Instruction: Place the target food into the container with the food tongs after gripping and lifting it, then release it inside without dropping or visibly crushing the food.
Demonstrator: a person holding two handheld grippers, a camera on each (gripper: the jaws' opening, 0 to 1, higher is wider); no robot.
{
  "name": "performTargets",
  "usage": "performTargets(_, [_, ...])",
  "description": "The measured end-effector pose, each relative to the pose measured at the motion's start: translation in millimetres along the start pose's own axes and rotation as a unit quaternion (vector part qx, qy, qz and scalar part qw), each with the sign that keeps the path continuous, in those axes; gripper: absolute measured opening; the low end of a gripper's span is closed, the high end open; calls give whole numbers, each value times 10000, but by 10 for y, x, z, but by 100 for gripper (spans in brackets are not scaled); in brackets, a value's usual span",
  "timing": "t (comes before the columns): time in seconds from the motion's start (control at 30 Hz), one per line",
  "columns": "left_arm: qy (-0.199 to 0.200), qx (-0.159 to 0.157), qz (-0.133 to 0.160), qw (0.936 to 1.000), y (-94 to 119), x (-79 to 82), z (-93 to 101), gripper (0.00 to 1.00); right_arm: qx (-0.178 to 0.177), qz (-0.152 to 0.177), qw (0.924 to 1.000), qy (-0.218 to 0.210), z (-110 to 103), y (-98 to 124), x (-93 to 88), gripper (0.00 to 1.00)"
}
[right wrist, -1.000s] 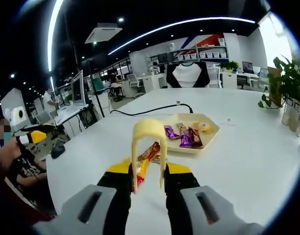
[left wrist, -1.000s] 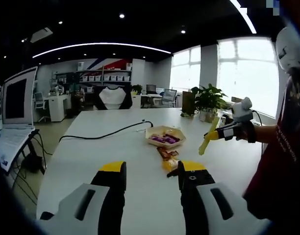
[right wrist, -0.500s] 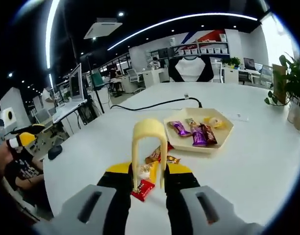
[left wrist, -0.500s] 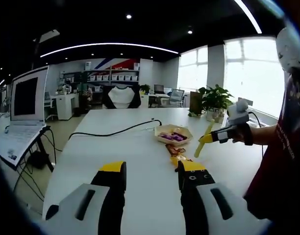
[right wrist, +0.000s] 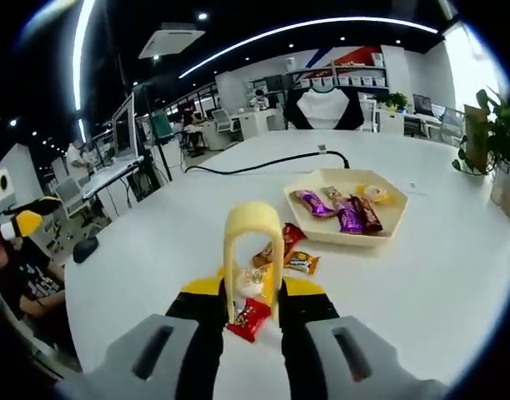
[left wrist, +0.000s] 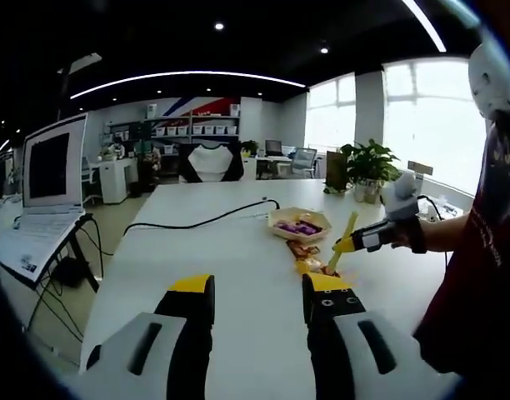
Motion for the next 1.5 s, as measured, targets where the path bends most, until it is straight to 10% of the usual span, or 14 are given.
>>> performTargets(0.63, [29, -19, 11, 10000, -30, -21, 19, 45, 75, 29, 9984, 551, 98, 130, 10, 14])
performTargets(1.27, [48, -110, 39, 9999, -108, -20, 32, 45, -317, 720, 9952, 576, 683, 245, 736, 15])
performTargets(1.5, [100, -83, 37, 9999, -93, -40, 9, 45, 244, 79, 9979, 595, 712, 168, 609, 19])
Point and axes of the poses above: the point that each gripper's makers call its tool centre point, and the gripper's own axes: y roughly backward along the fingers, z roughly to its right, x roughly out of its top, the point moved 7 cm from there along y, roughly backward along the fingers, and after that the axes turned 4 degrees about -x, right-handed, at the moved point
